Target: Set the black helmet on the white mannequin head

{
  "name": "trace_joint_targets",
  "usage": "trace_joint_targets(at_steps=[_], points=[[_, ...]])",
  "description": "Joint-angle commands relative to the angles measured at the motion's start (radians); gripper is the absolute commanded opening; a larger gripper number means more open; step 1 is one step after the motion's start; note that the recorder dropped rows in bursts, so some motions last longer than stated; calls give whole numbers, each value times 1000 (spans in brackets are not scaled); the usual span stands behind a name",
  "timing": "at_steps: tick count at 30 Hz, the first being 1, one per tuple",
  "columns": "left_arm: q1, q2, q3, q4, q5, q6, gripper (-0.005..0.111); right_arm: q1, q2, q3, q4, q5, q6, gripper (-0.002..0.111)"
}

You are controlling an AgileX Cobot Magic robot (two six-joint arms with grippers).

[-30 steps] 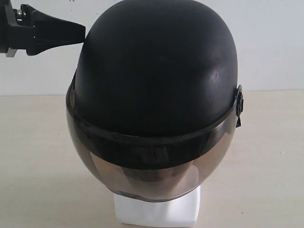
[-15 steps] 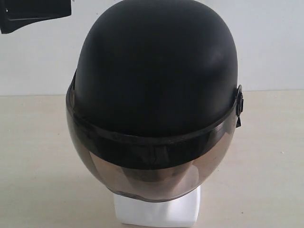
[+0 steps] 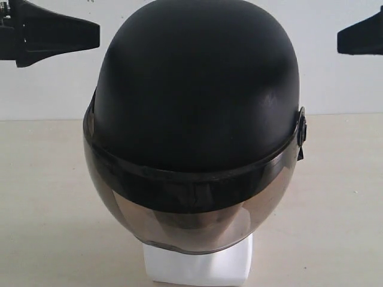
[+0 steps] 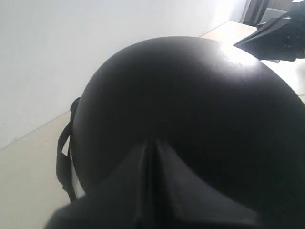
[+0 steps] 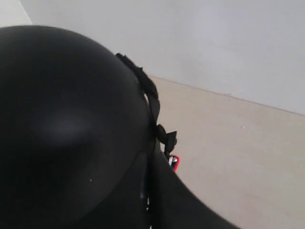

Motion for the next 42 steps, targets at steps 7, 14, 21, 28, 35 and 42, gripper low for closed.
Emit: trace_joint_targets(at_steps=[7, 14, 21, 28, 35, 42], points=[[3, -6, 77, -10, -94, -15, 4, 40, 75, -5, 70, 72, -63, 0], [1, -21, 113, -10, -130, -20, 4, 40, 94, -5, 154, 69, -112, 0], [1, -67, 113, -10, -179, -41, 4, 40, 112, -5, 154, 67, -115, 0], [1, -91, 113, -10, -181, -67, 4, 40, 123, -5, 156, 71, -120, 0], [1, -91, 115, -10, -169, -67, 4, 40, 123, -6, 157, 67, -127, 0], [13, -183, 124, -10, -55, -58, 4, 38, 47, -4, 117, -26, -136, 0]])
